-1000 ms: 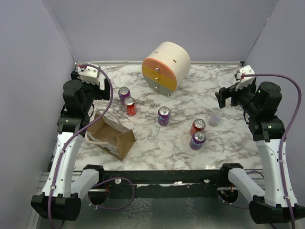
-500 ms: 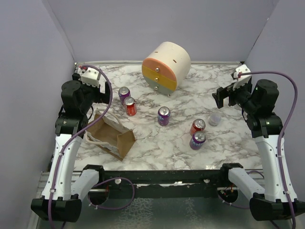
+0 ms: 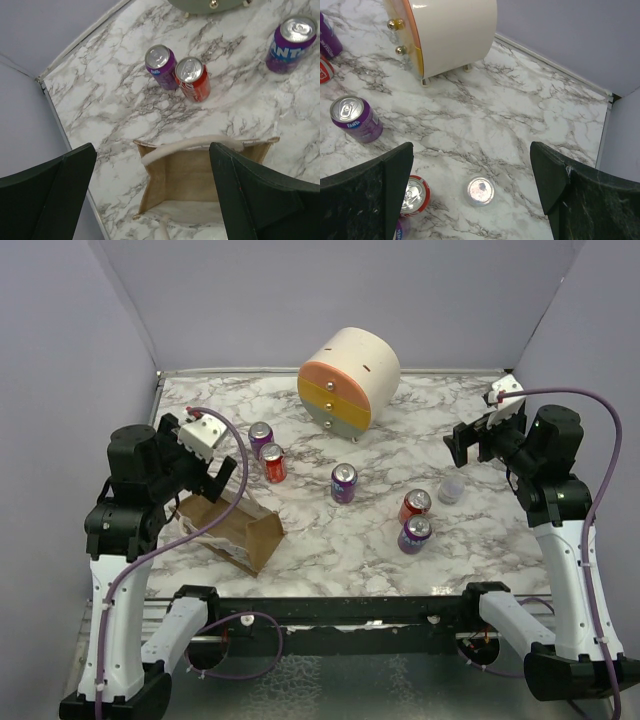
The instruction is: Place the beverage into the canvas bag
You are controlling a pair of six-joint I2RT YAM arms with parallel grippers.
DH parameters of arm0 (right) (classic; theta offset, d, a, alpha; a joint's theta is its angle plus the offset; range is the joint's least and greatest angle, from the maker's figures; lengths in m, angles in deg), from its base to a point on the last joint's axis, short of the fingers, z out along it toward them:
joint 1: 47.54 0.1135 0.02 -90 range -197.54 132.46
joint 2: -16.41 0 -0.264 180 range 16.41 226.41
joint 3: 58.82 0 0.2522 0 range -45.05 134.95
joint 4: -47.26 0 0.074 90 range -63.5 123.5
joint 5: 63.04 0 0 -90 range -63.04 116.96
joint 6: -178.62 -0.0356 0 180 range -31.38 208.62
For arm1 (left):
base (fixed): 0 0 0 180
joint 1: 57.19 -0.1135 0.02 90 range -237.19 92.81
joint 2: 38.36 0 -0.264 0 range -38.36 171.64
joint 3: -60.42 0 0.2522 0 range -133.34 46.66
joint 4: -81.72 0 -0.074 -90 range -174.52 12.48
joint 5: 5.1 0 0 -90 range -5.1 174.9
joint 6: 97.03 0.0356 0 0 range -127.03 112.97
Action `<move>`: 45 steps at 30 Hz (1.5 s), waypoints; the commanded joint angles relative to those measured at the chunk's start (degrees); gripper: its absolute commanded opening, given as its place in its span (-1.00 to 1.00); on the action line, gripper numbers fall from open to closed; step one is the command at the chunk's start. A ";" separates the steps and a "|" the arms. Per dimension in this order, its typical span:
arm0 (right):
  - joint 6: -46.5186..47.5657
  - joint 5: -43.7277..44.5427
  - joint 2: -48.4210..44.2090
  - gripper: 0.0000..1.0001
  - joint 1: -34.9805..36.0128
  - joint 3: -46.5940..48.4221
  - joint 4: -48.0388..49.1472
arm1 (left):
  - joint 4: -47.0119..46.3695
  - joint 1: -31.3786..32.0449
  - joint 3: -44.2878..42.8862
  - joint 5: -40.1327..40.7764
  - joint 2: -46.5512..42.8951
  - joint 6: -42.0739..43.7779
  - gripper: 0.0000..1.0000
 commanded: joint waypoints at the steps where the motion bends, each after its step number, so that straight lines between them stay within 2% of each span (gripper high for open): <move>1: 0.76 -1.49 -0.04 0.99 0.40 -0.78 0.23 | 13.54 -0.25 -2.97 -1.21 0.05 11.28 0.98; 7: 0.49 -2.06 -0.04 0.99 0.39 -1.19 0.30 | 15.62 -0.25 -1.74 5.64 4.45 17.32 0.97; 11: 0.58 -2.16 -0.03 0.99 0.44 -1.53 0.47 | 13.38 -0.17 -0.12 8.03 7.94 20.61 0.92; 16: 0.55 -2.42 -0.15 0.99 0.42 -2.23 0.66 | 11.72 0.67 0.24 6.42 11.23 23.58 0.64; 23: 1.48 -3.93 1.00 0.99 0.39 -2.25 0.41 | 11.80 4.23 0.99 0.54 12.83 26.13 0.00; 27: 3.67 -7.27 2.26 0.99 0.41 -2.23 -0.82 | 11.65 6.25 0.47 -2.69 14.46 23.03 -0.34; 30: 4.64 -9.81 3.35 0.99 0.42 -2.45 -1.55 | 11.02 8.68 0.29 -4.12 15.73 20.07 -0.48; 34: 5.41 -11.48 5.83 0.99 0.48 -1.96 -2.75 | 9.72 14.45 -1.58 -3.28 17.96 13.52 -0.55; 41: 6.82 -14.97 7.89 0.99 0.48 -1.70 -2.91 | 6.13 24.09 -7.27 -1.08 24.31 -0.37 -1.00; 45: 8.88 -17.62 9.04 0.99 0.48 -1.64 -4.47 | 3.82 26.88 -10.40 -0.68 28.07 -6.92 -1.00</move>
